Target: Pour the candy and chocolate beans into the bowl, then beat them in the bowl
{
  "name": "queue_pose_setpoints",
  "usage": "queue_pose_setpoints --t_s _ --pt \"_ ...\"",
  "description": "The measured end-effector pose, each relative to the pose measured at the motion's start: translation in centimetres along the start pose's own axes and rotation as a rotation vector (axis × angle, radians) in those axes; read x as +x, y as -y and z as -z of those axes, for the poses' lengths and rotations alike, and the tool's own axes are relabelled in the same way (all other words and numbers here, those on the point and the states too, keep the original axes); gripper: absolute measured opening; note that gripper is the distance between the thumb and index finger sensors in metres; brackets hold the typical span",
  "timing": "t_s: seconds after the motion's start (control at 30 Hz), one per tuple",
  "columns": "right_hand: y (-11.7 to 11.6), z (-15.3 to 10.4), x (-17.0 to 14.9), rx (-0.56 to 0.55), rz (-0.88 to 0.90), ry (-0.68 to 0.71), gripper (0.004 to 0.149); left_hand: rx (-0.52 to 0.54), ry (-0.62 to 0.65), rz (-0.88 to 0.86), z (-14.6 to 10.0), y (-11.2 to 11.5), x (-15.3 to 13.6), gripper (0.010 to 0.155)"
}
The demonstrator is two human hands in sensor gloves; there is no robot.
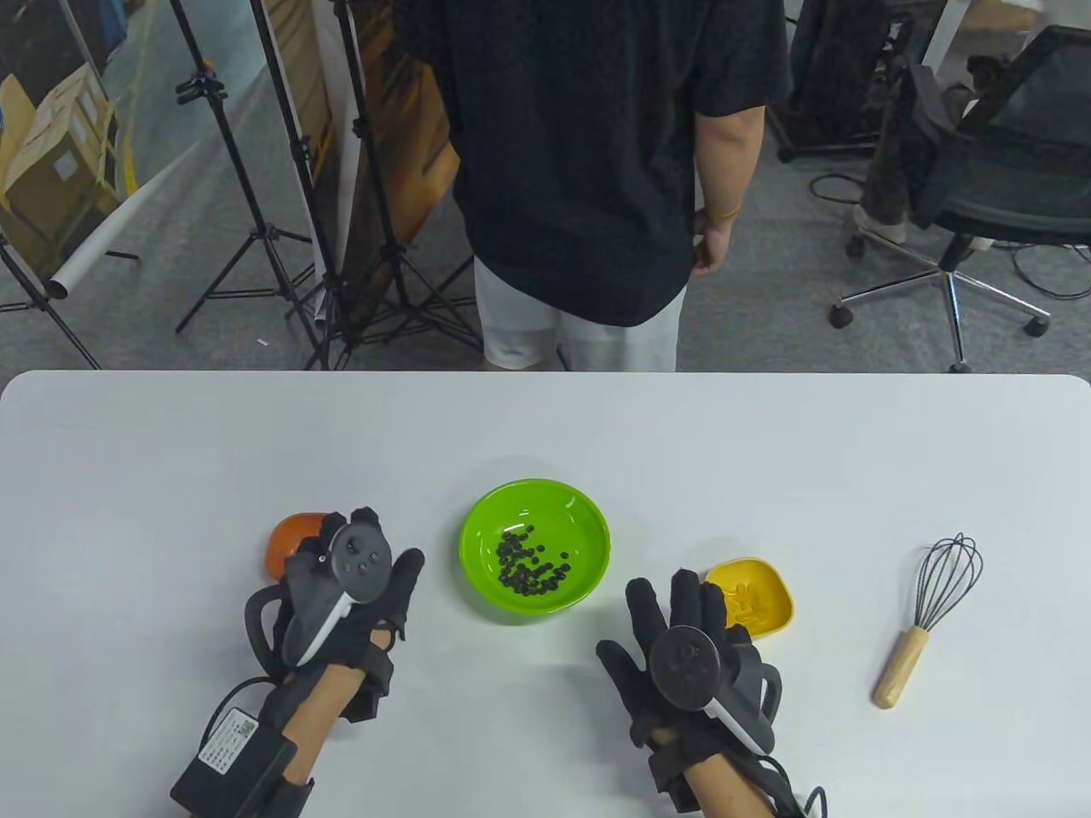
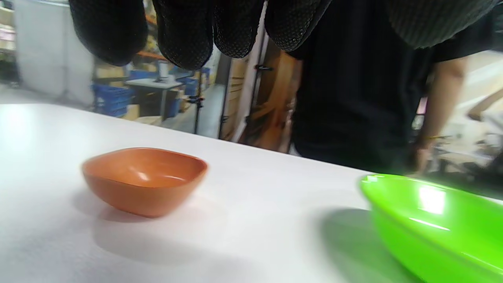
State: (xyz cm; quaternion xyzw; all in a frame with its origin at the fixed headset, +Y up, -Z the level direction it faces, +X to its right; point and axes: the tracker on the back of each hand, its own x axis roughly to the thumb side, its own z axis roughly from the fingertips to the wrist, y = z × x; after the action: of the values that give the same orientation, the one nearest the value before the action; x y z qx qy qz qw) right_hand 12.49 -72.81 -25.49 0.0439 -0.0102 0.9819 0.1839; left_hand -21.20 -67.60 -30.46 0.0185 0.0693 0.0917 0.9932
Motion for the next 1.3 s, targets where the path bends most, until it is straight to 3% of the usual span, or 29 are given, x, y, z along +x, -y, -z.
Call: queue_pose_setpoints --t_s 0.17,0.3,0.43,0.87,1.03,1.3 --pt "-0.1 0.0 0.1 0.003 0.001 0.002 0.076 -0.085 0.106 -0.039 -3.9 1.3 1.5 0.083" --pt "-0.1 0.0 0.0 0.003 -0.001 0.001 0.076 -0.136 0.144 -0.053 -5.4 3.5 1.7 0.084" --pt "-0.2 0.0 0.1 0.002 -0.006 0.0 0.076 -0.14 0.156 -0.005 -5.7 4.6 1.5 0.084" --pt "-0.6 0.0 0.8 0.022 -0.02 0.02 0.076 -0.123 0.177 -0.051 -5.5 4.8 0.1 0.084" --pt "1.3 0.6 -0.6 0.008 0.067 -0.004 0.076 -0.118 0.185 -0.054 -5.8 5.0 0.0 0.084" --pt "8.5 3.5 -9.0 -0.054 0.229 -0.251 0.073 -0.116 0.187 -0.076 -5.8 4.8 -0.6 0.084"
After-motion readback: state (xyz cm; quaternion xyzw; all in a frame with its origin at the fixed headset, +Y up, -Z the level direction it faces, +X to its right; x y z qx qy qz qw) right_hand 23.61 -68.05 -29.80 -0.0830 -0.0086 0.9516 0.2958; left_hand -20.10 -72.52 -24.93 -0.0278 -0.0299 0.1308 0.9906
